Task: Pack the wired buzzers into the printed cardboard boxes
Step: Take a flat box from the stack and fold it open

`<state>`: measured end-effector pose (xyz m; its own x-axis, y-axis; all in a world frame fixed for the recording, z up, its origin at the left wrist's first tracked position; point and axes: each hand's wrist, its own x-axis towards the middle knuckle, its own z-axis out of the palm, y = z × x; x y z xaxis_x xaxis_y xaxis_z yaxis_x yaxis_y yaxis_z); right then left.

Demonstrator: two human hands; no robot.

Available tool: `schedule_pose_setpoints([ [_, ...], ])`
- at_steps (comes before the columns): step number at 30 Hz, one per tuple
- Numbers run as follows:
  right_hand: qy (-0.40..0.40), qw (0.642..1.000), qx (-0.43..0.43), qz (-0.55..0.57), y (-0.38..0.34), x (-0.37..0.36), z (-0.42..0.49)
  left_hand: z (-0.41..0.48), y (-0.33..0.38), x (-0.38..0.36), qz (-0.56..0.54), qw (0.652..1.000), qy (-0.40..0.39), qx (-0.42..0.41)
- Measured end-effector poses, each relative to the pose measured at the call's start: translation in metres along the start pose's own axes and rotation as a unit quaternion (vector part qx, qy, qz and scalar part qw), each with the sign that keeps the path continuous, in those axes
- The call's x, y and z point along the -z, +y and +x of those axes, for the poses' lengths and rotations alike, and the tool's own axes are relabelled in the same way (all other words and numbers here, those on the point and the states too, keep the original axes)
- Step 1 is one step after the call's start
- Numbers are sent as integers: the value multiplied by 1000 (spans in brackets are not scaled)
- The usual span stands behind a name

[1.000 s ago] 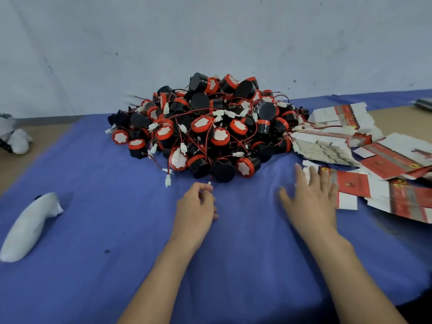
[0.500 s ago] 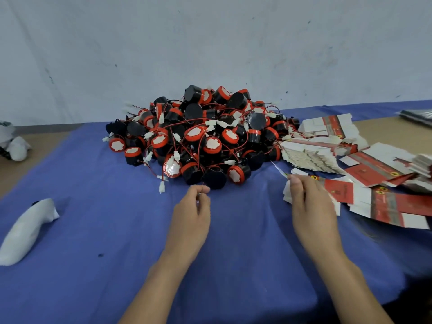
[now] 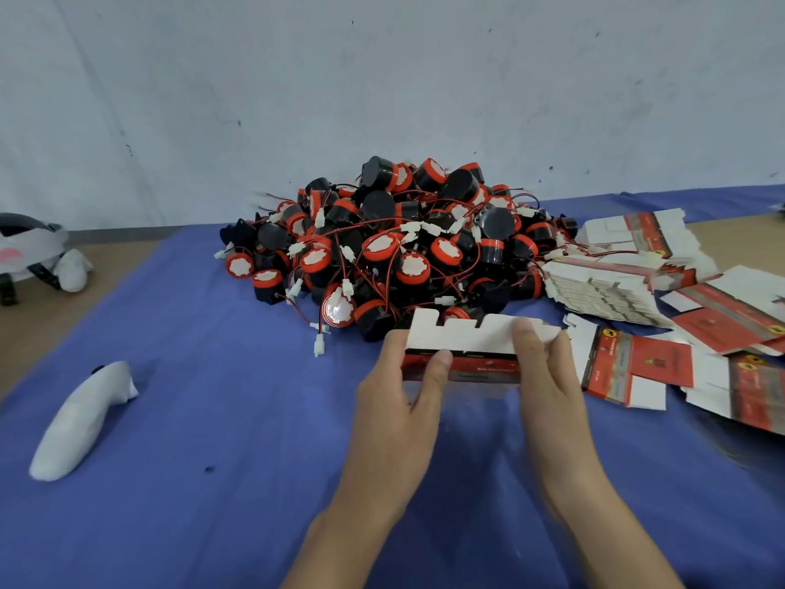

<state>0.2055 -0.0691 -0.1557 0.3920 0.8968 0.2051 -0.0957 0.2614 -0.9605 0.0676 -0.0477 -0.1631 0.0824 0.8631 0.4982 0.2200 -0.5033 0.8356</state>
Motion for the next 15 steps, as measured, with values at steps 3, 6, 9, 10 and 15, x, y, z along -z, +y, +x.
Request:
schedule_pose_setpoints([
  [3,-2,1000,6,-16,-1,-5,0,-5,4,0,28,999,4,-33],
  [6,-3,999,25,-25,-1,-8,1,-10,5,1,47,998,4,-38],
  [9,1,1000,22,-9,3,-7,1,-16,5,0,72,996,-2,-47],
  [10,1,1000,23,-8,4,-7,2,-17,5,-1,72,996,-3,-47],
  [15,7,999,27,-21,9,-7,3,-19,5,-4,75,996,-6,-53],
])
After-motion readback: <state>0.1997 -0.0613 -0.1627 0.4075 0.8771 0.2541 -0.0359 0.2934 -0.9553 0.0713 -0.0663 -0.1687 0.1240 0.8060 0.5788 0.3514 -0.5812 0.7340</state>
